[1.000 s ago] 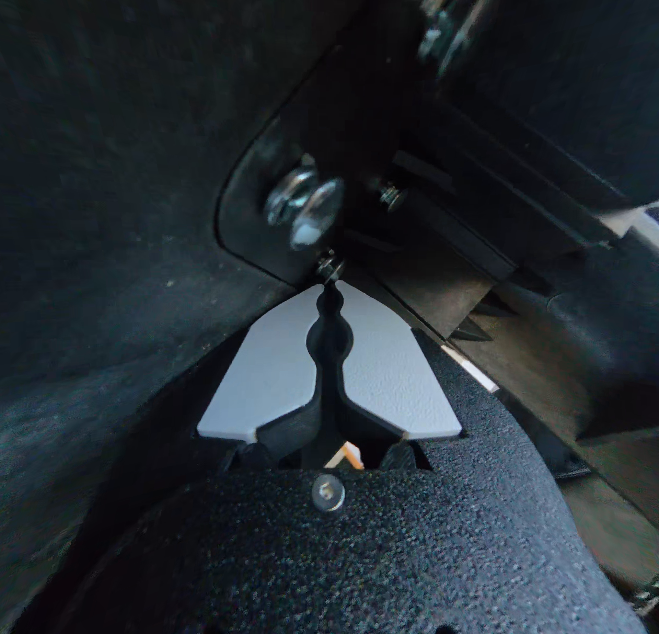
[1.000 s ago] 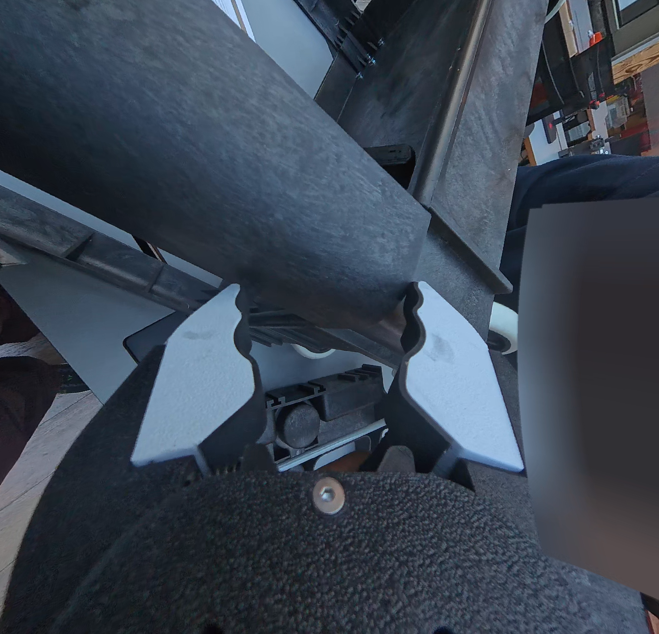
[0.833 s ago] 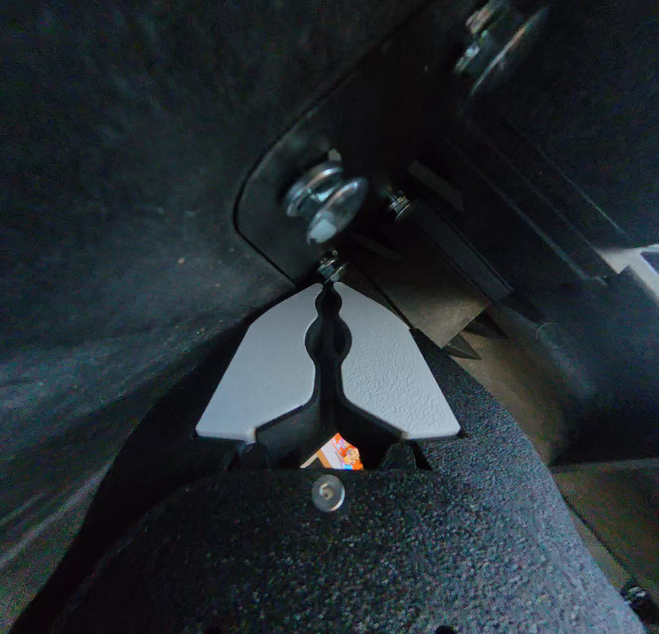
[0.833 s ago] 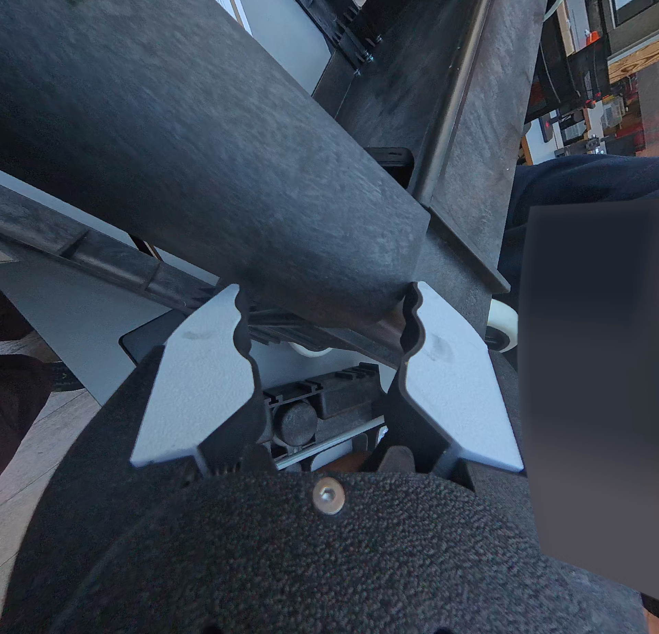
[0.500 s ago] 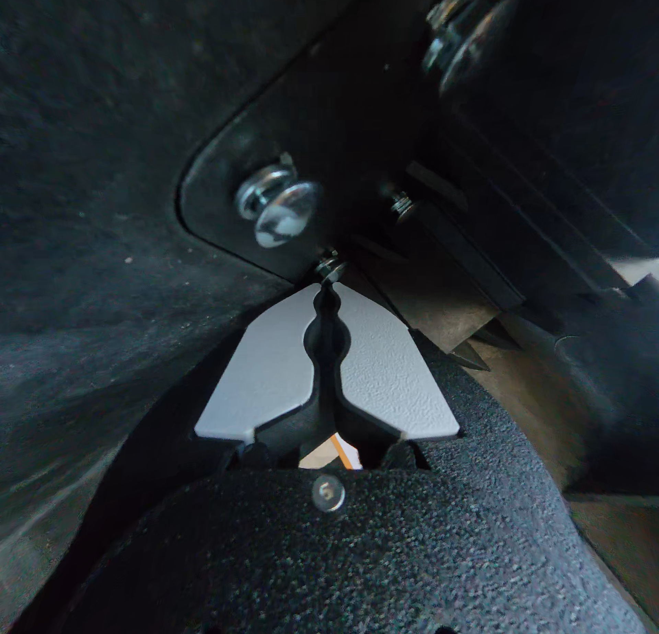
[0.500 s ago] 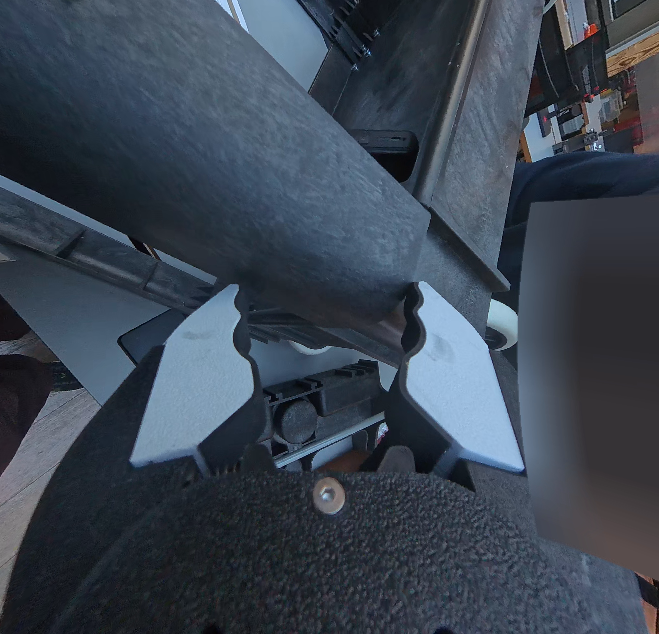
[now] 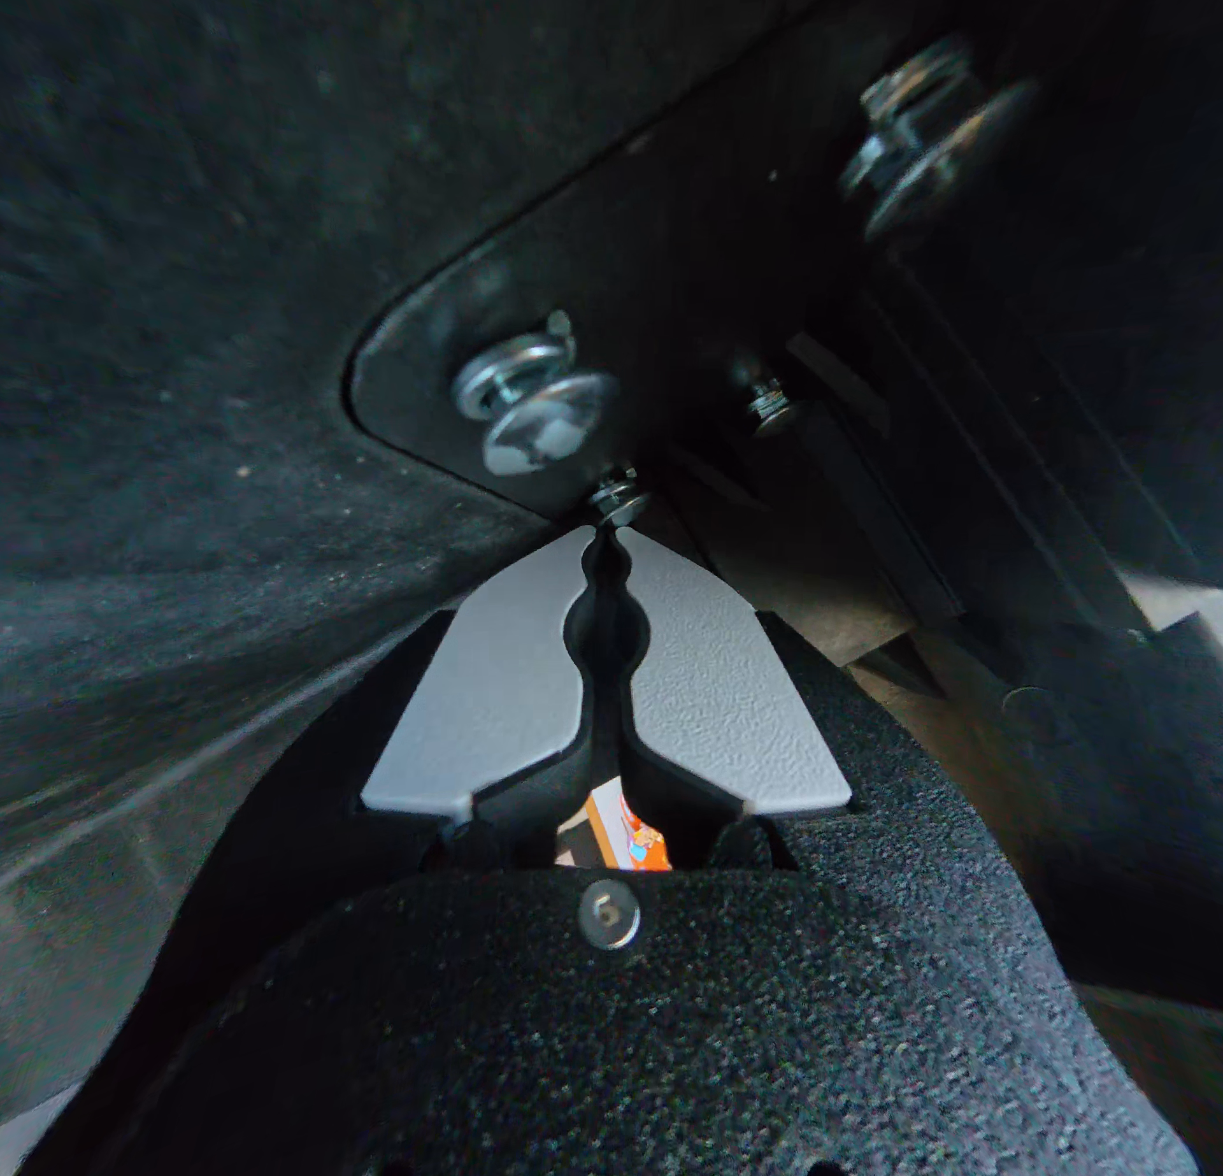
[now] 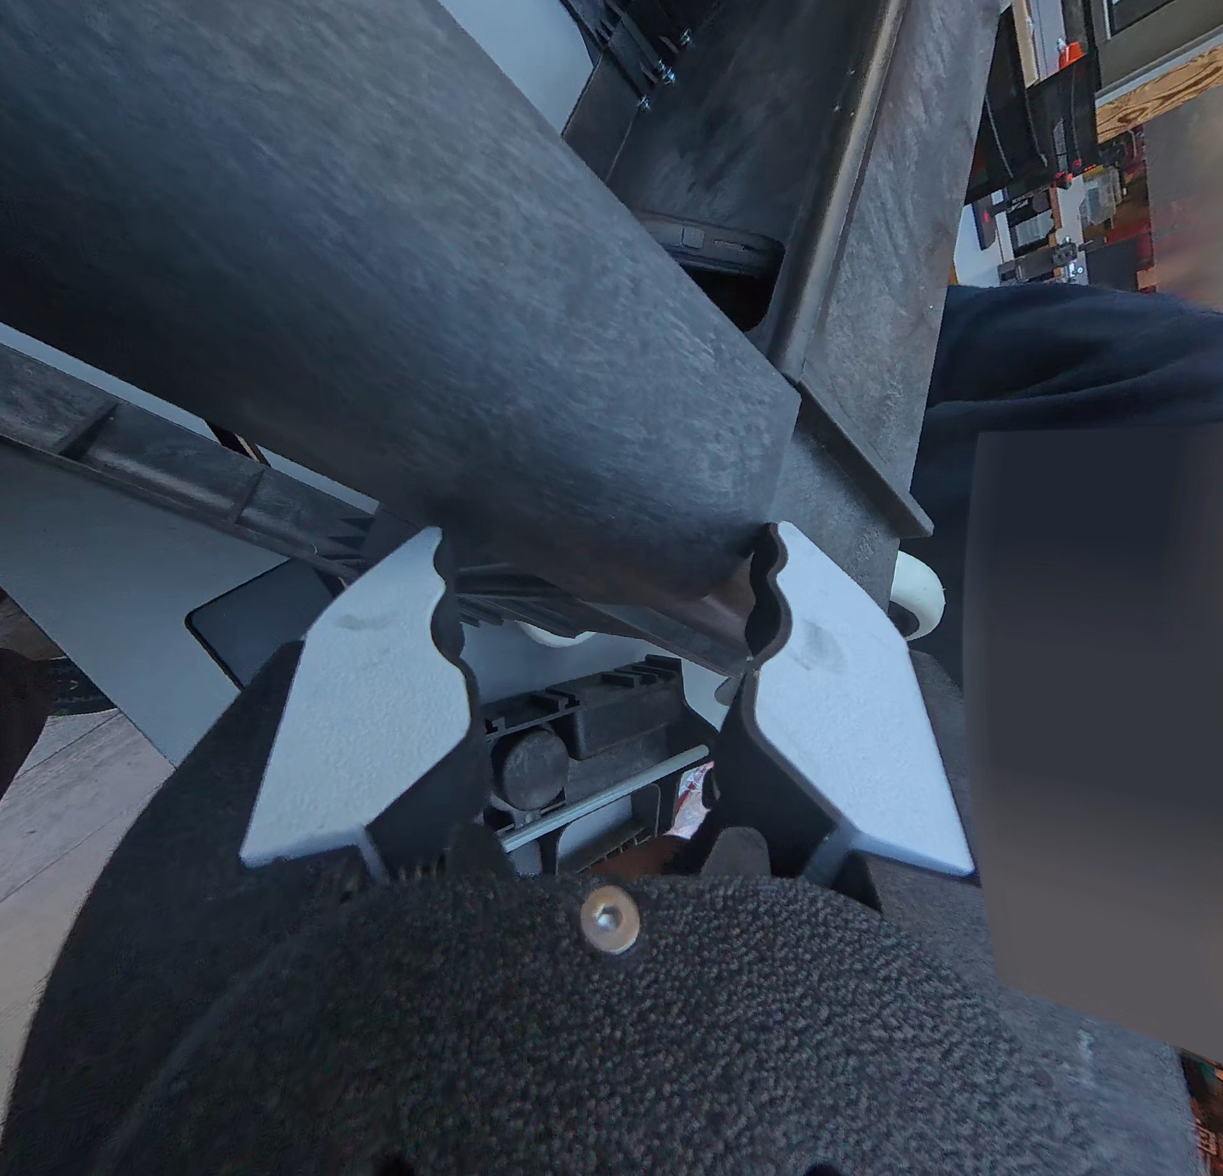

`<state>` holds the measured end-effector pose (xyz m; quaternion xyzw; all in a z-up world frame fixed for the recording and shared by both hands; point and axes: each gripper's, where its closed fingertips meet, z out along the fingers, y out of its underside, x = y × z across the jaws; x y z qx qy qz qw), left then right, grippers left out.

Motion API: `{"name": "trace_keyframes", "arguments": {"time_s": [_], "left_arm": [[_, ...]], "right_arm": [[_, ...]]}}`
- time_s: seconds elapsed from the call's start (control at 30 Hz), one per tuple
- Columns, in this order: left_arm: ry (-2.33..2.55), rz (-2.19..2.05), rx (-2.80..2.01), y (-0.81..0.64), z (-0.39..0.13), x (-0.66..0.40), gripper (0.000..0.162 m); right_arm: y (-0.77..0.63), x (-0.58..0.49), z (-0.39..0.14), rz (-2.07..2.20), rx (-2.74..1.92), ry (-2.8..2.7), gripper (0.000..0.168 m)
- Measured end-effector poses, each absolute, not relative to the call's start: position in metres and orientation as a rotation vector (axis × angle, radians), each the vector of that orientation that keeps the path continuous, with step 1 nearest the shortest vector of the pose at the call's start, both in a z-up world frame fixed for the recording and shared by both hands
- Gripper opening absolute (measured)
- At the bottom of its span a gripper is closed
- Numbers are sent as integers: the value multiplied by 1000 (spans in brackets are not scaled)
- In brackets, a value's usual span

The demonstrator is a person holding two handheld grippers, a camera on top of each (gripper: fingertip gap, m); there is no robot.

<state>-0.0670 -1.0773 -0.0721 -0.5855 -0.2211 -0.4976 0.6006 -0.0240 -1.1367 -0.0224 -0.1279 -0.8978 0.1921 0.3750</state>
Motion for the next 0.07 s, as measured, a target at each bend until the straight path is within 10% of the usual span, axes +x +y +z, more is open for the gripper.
{"name": "trace_keyframes", "arguments": {"time_s": [0.07], "left_arm": [[-506, -1154, -1372, -1078, -72, -67, 0]], "right_arm": [[-1137, -24, -23, 484, -324, -2297, 88]]}}
